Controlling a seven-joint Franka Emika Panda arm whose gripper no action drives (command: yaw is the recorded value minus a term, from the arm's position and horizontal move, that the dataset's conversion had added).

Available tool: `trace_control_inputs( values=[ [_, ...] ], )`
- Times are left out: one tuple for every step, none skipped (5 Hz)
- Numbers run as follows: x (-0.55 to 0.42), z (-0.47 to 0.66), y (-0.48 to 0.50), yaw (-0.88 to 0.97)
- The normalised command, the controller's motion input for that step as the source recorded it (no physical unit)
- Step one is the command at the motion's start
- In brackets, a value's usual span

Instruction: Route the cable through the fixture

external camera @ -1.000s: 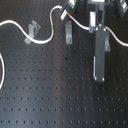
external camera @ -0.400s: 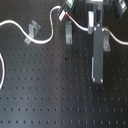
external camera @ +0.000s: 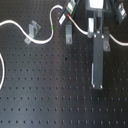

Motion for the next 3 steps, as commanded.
trace_control_inputs(
  values=[
    [-0.047,0.44,0.069,0.0],
    [-0.185,0.46,0.025,0.0],
    [-0.071,0.09,0.008,0.0]
  ],
)
